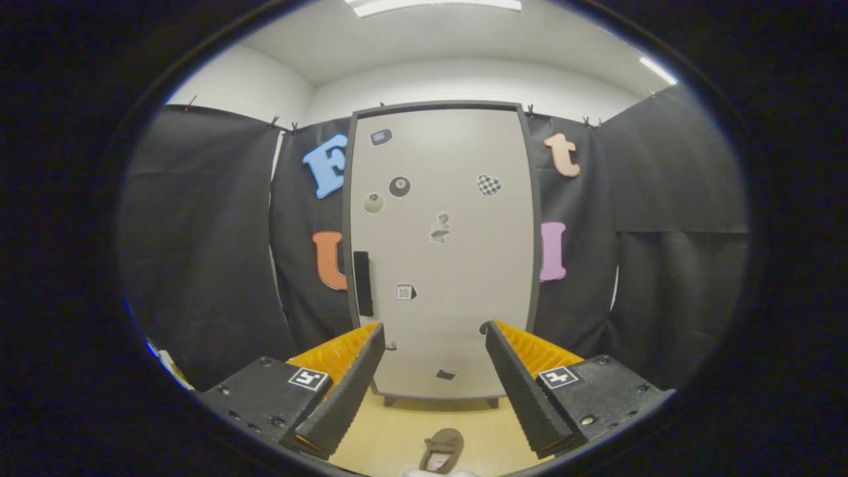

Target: Open the shoe cabinet door, grab the shoes and put them into the shoe cabinet, then close the shoe cabinet door.

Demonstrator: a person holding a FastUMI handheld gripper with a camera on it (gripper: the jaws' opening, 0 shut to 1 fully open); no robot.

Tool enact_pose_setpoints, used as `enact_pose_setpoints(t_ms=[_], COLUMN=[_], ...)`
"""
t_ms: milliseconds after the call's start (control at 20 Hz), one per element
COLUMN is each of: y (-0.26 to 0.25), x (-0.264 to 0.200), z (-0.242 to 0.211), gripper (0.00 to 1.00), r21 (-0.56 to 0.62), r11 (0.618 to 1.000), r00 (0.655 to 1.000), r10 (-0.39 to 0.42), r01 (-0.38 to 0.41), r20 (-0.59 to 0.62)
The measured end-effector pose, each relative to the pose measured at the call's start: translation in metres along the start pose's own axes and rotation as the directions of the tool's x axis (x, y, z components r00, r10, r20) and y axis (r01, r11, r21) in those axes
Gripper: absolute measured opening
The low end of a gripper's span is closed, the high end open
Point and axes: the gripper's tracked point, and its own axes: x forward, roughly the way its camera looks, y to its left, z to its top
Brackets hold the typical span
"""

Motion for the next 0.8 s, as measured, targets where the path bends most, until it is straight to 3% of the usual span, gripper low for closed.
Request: enact_pose_setpoints(t_ms=[400,700,800], y=[0.088,0.099,0.096], x=[0.128,0.209,0.221], z=[0.003,-0.013,-0.020], gripper=[0.99,0.89,0.81], r21=[0.012,0.028,0.027], r11=[0.996,0.998,0.999], r00=[0.996,0.996,0.995], r10=[0.091,0.059,0.045], r01=[-0.091,-0.058,-0.043], r20=[-0.006,-0.063,-0.086])
